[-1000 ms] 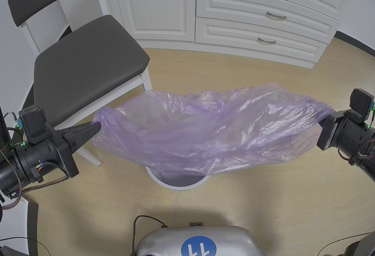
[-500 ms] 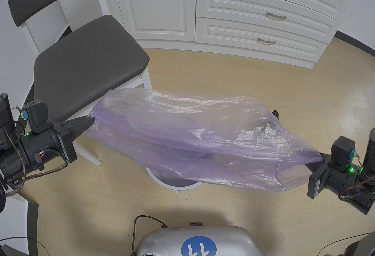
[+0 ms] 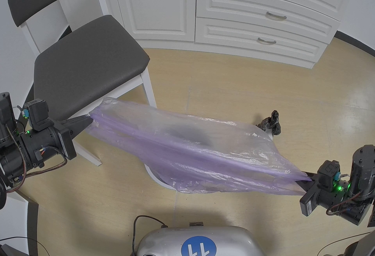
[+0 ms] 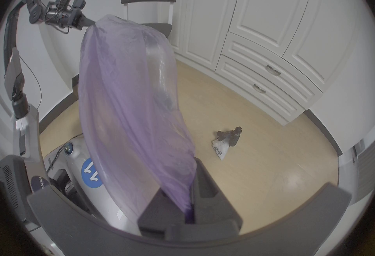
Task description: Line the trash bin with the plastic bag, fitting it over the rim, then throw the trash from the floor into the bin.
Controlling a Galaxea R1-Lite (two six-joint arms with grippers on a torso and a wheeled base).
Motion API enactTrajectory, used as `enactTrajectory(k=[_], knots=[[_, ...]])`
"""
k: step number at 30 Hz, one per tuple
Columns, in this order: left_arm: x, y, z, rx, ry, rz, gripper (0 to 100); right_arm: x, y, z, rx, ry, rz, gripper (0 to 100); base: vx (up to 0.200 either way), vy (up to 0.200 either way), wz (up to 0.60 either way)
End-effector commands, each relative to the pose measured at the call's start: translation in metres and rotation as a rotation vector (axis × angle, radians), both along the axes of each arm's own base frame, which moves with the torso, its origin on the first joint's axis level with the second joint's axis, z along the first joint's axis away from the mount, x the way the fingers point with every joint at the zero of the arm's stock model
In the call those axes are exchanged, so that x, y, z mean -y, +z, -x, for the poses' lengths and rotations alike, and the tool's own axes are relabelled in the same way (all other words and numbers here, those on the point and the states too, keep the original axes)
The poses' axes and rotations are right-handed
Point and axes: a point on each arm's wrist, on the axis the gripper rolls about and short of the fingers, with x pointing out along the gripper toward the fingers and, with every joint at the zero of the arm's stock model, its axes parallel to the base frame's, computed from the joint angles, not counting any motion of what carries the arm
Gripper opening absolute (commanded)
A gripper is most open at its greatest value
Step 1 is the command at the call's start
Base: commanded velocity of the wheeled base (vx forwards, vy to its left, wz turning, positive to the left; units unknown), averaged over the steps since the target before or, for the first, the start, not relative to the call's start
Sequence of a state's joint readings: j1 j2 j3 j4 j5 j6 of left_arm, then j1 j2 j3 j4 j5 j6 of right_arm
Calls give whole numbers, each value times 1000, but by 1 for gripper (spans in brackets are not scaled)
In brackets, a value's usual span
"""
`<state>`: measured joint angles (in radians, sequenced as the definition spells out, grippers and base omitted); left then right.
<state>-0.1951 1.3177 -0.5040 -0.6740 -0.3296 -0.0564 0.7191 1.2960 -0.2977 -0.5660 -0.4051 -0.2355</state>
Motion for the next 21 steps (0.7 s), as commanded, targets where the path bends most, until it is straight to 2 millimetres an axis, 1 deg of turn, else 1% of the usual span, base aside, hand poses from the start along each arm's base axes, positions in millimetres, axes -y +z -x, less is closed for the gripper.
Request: enactTrajectory(k=[1, 10, 21], knots=[[-1, 0, -1, 1, 8, -1, 0, -2, -7, -2, -28, 1, 25, 0, 0, 0, 0], [-2, -1, -1, -5, 9, 0, 0, -3, -17, -7, -70, -13, 61, 0, 0, 0, 0], [-5, -4, -7, -19, 31, -5, 0, 1, -15, -9, -84, -38, 79, 0, 0, 0, 0]])
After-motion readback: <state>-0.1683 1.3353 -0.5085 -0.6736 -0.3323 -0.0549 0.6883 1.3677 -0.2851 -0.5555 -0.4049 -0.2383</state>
